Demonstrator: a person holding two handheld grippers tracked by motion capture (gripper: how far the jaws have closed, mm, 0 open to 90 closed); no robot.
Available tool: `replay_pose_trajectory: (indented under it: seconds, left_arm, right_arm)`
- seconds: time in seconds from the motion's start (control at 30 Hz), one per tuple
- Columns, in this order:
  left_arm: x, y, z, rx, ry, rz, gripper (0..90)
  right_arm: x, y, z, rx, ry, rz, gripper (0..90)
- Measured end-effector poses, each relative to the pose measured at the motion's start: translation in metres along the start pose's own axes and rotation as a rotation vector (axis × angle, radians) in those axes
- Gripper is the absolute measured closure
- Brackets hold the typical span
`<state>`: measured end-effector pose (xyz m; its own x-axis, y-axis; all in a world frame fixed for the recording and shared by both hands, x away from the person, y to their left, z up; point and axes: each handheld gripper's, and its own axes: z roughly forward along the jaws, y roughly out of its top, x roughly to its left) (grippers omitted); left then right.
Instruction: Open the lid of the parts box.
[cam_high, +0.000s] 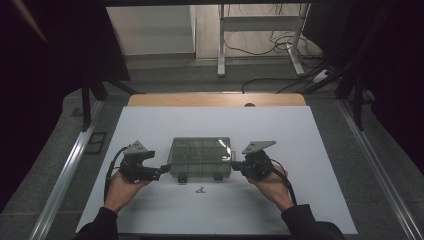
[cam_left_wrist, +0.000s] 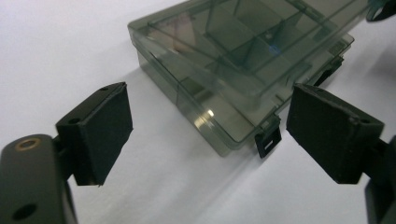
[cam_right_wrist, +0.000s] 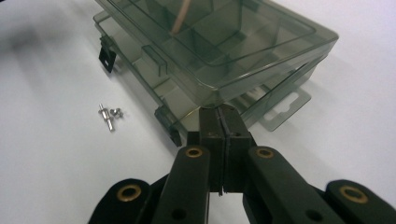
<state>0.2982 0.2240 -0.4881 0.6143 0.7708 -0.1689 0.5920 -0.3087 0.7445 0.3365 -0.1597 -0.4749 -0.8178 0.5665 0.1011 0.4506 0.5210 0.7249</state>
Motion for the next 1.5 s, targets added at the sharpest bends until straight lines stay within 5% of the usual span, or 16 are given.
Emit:
replay_pose_trajectory:
  seconds: [0.43, 0.83, 1.13, 1.5]
  left_arm:
    - [-0.003, -0.002, -0.005, 0.022, -0.064, -0.023, 38.4]
    - [-0.015, 0.001, 0.003, 0.054, -0.086, 0.045, 67.2]
    - [-0.032, 0.009, 0.016, 0.066, -0.096, 0.102, 75.6]
    - [-0.039, 0.015, 0.027, 0.035, -0.124, 0.109, 89.5]
  right_arm:
    - [-0.007, 0.012, -0.005, -0.042, -0.001, 0.021, 88.4]
    - [-0.011, 0.025, -0.006, -0.071, 0.001, 0.025, 88.3]
    - [-0.014, 0.03, -0.006, -0.087, -0.001, 0.027, 88.2]
    - [-0.017, 0.036, -0.005, -0.101, 0.002, 0.034, 88.4]
